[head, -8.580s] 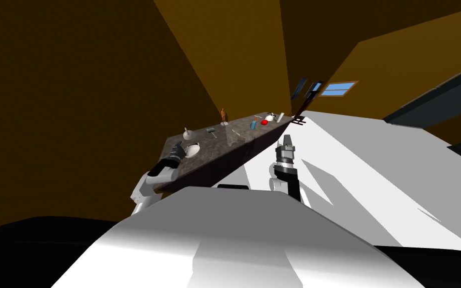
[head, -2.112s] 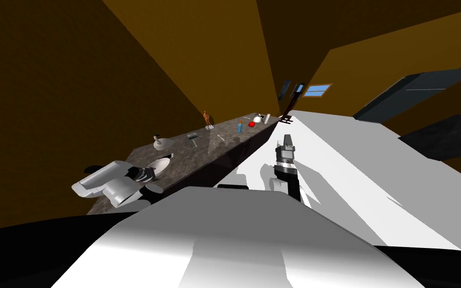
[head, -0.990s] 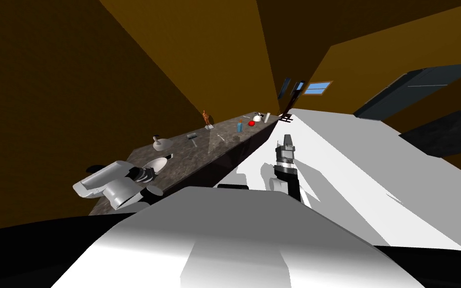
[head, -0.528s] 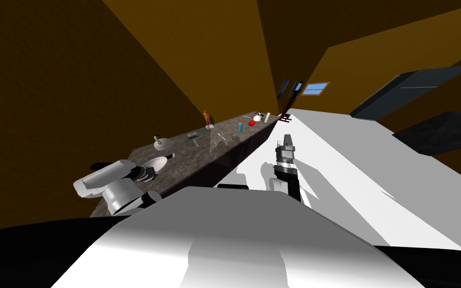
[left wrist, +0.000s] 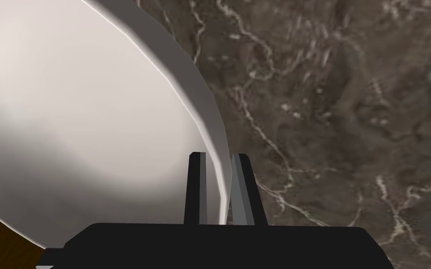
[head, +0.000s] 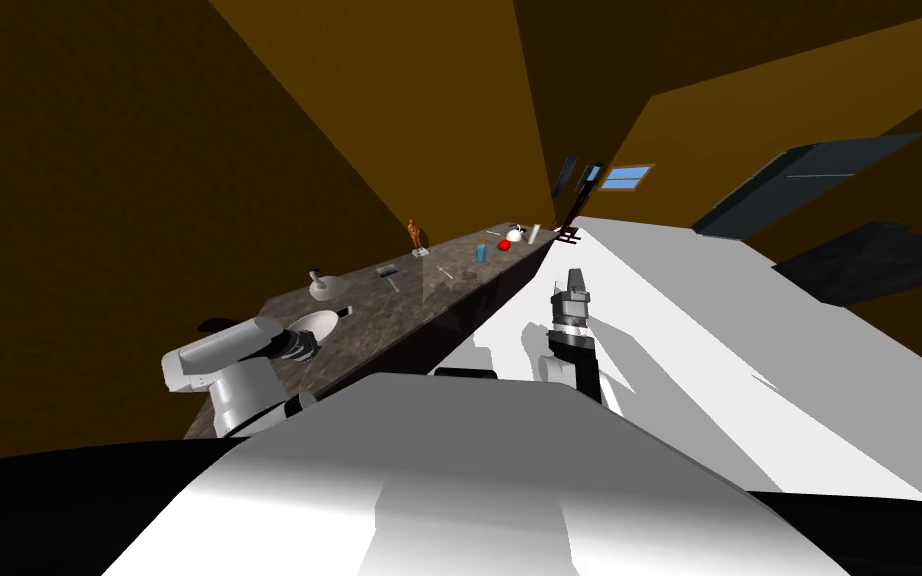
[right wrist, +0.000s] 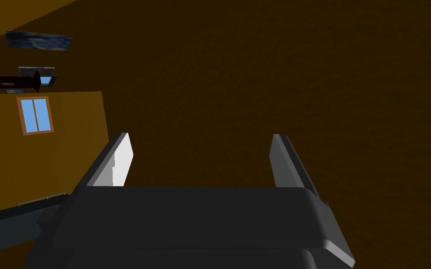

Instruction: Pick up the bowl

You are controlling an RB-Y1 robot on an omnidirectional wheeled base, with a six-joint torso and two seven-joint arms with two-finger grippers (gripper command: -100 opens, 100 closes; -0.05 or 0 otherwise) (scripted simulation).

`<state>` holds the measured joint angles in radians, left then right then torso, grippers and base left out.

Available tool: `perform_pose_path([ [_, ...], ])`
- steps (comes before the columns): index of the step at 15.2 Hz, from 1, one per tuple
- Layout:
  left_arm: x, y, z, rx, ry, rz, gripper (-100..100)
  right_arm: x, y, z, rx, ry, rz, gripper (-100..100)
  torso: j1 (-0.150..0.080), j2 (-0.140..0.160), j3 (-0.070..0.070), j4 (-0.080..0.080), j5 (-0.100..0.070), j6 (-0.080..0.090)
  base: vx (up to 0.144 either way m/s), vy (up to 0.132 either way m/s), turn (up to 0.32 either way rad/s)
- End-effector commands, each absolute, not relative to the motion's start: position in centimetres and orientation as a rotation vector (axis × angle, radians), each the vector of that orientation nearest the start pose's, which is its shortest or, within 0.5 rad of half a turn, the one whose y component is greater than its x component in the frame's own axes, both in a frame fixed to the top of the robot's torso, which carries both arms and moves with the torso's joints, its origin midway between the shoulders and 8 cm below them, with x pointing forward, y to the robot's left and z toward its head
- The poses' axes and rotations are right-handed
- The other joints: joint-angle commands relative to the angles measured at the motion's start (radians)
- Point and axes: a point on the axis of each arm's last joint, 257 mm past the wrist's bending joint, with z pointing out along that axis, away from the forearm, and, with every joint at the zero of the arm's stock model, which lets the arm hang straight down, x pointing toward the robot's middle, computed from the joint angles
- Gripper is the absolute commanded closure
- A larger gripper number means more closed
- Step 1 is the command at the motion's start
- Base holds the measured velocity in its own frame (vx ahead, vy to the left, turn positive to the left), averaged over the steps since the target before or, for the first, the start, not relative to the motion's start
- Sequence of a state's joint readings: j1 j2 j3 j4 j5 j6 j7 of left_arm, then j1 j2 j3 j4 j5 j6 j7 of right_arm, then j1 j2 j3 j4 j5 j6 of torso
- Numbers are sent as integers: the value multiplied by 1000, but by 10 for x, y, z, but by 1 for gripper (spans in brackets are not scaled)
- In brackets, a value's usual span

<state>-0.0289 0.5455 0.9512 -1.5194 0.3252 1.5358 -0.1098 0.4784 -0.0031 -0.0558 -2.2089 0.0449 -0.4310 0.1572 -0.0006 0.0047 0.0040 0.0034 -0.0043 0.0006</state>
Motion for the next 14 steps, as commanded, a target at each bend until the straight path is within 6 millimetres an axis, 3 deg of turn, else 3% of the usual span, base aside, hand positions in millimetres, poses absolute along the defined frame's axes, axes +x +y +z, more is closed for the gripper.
perform_pose_path([
  [1,248,661,-298,-2512,1019,-203,100,367,-298,-14,652,758,1052,0,0,0,0,0,0,0,-27,53,-25],
  [2,248,661,-298,-2512,1019,-203,100,367,-298,-14,652,758,1052,0,0,0,0,0,0,0,-20,32,-10],
  [3,247,645,-305,-2524,1051,-194,100,367,-298,-14,653,758,1052,0,-1,0,0,0,0,-1,-32,56,-32],
  [6,253,644,-298,-2517,1019,-211,100,367,-298,-14,652,758,1052,0,-1,1,0,0,0,0,-31,50,-24],
  [7,250,626,-306,-2532,1053,-205,100,367,-298,-14,653,758,1052,0,-1,0,0,0,0,-1,-28,56,-24],
  [10,257,624,-300,-2527,1024,-222,100,367,-298,-14,652,758,1052,0,-1,0,0,0,0,0,-30,48,-28],
  [11,253,604,-310,-2547,1060,-217,100,367,-298,-14,653,758,1052,0,-2,0,0,0,-1,0,-36,58,-41],
  [14,260,601,-303,-2541,1032,-237,100,367,-298,-14,652,758,1052,0,0,1,0,0,0,0,-37,55,-21],
])
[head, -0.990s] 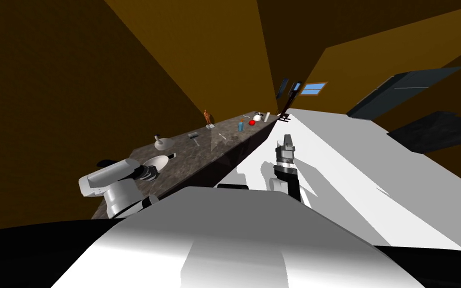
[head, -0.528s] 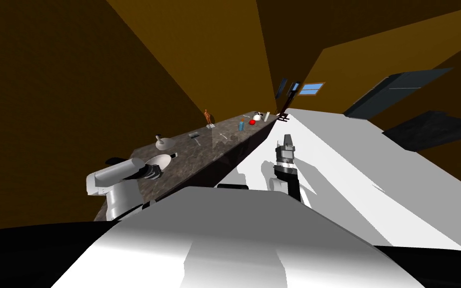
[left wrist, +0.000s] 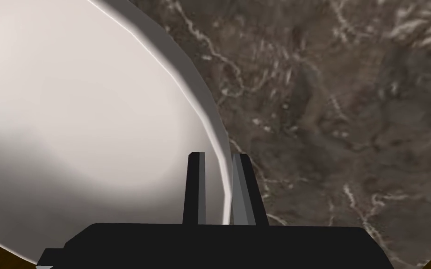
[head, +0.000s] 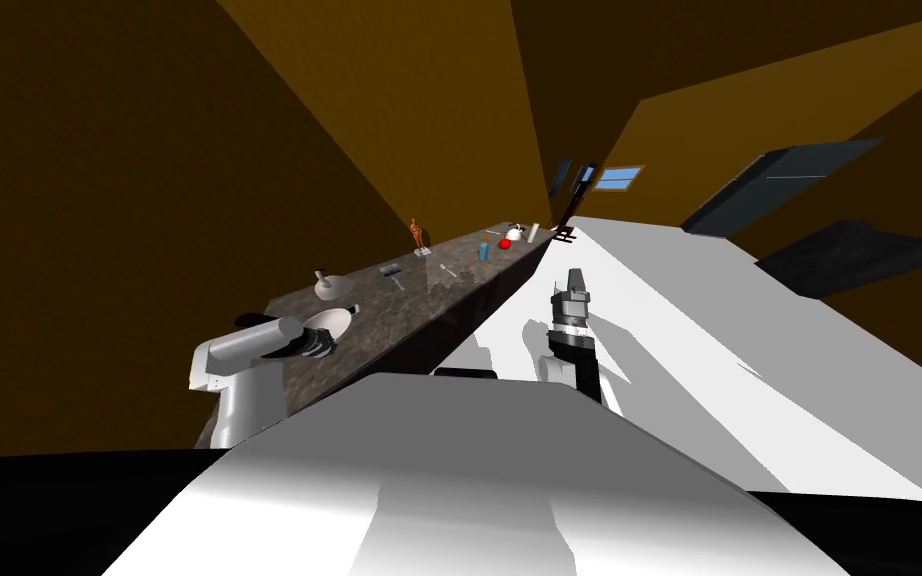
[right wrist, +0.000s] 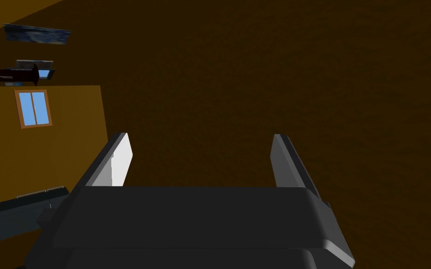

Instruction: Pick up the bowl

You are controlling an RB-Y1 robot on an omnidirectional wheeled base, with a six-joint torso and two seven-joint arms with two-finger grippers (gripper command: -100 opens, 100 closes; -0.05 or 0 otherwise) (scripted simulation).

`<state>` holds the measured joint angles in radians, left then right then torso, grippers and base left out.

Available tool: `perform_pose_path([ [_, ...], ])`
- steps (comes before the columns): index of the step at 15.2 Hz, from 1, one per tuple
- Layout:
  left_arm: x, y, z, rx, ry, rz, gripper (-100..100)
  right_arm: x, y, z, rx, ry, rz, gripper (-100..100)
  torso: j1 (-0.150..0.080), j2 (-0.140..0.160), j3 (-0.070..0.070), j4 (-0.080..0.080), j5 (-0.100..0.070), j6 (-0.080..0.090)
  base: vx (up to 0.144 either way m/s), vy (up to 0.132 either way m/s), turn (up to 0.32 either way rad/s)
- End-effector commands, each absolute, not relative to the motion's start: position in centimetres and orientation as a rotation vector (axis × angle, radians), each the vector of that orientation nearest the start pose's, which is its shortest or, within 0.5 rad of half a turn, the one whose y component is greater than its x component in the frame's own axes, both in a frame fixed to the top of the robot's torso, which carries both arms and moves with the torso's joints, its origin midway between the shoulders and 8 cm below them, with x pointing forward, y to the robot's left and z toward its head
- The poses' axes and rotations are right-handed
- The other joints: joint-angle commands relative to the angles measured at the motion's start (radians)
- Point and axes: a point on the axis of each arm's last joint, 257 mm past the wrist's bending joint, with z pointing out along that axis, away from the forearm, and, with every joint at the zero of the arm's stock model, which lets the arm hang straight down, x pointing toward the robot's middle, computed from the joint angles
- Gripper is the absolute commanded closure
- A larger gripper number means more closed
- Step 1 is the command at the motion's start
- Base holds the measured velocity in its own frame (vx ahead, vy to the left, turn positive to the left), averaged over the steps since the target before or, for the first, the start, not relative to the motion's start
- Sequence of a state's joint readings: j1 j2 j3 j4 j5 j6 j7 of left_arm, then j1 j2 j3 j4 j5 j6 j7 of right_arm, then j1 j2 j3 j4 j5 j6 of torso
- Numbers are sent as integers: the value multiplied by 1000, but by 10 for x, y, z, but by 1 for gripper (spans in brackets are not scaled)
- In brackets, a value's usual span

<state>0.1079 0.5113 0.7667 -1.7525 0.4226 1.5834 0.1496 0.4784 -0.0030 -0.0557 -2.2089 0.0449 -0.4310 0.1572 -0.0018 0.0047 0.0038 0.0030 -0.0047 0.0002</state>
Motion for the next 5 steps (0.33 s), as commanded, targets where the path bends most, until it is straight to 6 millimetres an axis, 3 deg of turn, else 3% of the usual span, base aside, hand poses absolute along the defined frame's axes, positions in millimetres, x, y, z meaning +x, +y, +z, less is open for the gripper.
perform_pose_path([
  [1,256,581,-311,-2558,1071,-236,100,367,-298,-14,653,758,1052,0,0,0,0,0,0,0,-24,49,-38],
  [5,261,579,-307,-2553,1056,-250,100,367,-298,-14,653,758,1052,0,0,-1,-1,0,0,0,-22,38,-20],
])
